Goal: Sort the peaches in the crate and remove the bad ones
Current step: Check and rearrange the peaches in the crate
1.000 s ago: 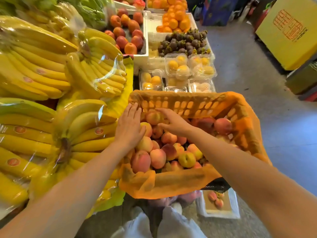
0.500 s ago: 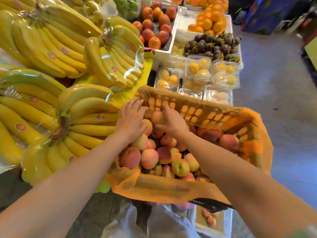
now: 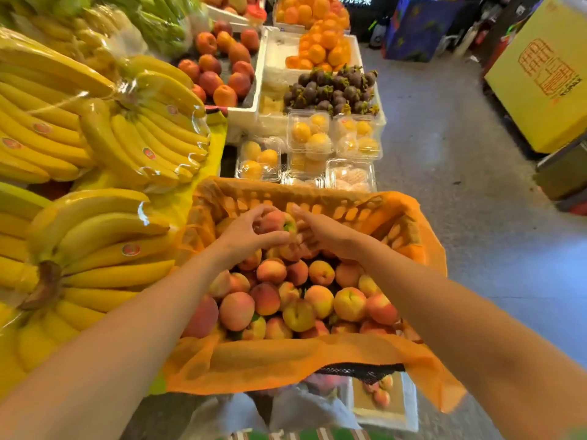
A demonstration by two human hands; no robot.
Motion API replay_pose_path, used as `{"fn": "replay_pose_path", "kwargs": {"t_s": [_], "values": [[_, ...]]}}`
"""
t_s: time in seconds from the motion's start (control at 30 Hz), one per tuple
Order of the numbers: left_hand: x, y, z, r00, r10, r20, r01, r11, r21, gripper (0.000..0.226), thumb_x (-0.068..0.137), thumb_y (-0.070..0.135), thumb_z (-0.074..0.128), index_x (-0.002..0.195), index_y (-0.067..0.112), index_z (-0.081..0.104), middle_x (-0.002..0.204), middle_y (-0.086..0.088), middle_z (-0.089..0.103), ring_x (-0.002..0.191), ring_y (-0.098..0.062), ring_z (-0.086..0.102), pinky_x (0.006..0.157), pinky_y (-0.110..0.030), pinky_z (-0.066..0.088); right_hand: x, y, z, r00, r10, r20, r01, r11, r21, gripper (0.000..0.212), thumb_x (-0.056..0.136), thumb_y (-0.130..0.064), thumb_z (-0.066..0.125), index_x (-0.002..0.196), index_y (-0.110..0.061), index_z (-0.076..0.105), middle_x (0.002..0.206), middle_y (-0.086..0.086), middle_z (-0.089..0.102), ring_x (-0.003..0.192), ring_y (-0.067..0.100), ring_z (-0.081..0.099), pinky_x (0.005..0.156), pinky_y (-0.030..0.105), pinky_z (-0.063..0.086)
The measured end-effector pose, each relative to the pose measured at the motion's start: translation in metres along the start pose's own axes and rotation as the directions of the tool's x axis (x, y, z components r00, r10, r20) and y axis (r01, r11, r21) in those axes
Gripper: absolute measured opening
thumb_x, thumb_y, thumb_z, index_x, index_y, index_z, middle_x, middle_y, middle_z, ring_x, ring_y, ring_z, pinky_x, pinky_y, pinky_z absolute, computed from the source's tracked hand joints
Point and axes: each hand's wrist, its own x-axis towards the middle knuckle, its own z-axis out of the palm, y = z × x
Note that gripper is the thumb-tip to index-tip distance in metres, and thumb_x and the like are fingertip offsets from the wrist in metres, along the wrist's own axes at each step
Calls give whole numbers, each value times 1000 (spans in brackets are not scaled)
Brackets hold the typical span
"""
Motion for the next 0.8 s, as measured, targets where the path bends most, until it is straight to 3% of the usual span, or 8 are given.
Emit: {"fn": "replay_pose_path", "kwargs": {"t_s": [0.1,0.17,0.27,0.33,0.4,0.53,0.67,0.8], "values": [[3,9,2,993,-99,63,111,961,-252,32,80,32,74,105,41,57,118,-1,58,107,-18,58,78,-25,52,-6,2,-3,999,-22,-31,24,997,71,55,98,-56,37,99,-10,68,92,8,70,74,17,60,70,27,48],[6,13,2,985,-142,94,167,913,-371,29,79,33,66,108,30,60,118,-7,58,106,-24,58,78,-31,54,-6,6,-2,990,-59,-124,67,996,62,43,101,-44,39,107,-11,66,102,10,68,78,16,60,71,30,51],[8,17,-2,965,-220,143,263,801,-538,18,89,30,51,104,21,55,116,-12,51,98,-28,57,83,-40,51,1,22,-4,959,-111,-262,45,968,-245,39,99,-31,52,131,-9,53,126,9,58,107,22,59,93,40,50],[12,15,-6,951,-255,175,309,752,-582,15,93,24,44,104,18,52,115,-16,49,90,-30,58,81,-41,49,7,33,-1,967,-82,-240,-47,871,-488,56,94,-27,60,143,-9,41,144,10,45,131,26,45,106,37,39],[14,13,-9,942,-273,196,336,735,-589,21,93,23,43,110,15,51,116,-19,49,87,-32,57,76,-39,49,14,40,9,974,-77,-213,-67,799,-597,70,90,-27,65,149,-10,31,151,13,36,137,28,37,109,34,33],[15,7,-13,939,-265,218,343,755,-559,38,89,36,59,121,16,53,118,-16,55,92,-28,59,81,-39,51,35,52,28,944,-121,-307,-129,720,-682,85,80,-37,74,149,-18,28,143,21,36,127,37,42,100,38,42],[17,1,-16,947,-220,233,309,821,-480,31,88,36,64,117,24,60,129,-12,53,97,-26,59,79,-38,51,44,54,36,904,-175,-391,-188,659,-729,82,76,-39,77,141,-17,34,132,20,41,111,39,53,87,39,49],[17,-2,-18,949,-216,228,299,845,-444,43,89,30,65,129,20,54,129,-9,53,95,-23,62,73,-32,54,37,55,28,883,-179,-434,-171,738,-653,73,77,-42,74,134,-13,41,120,16,52,103,32,56,73,31,42]]}}
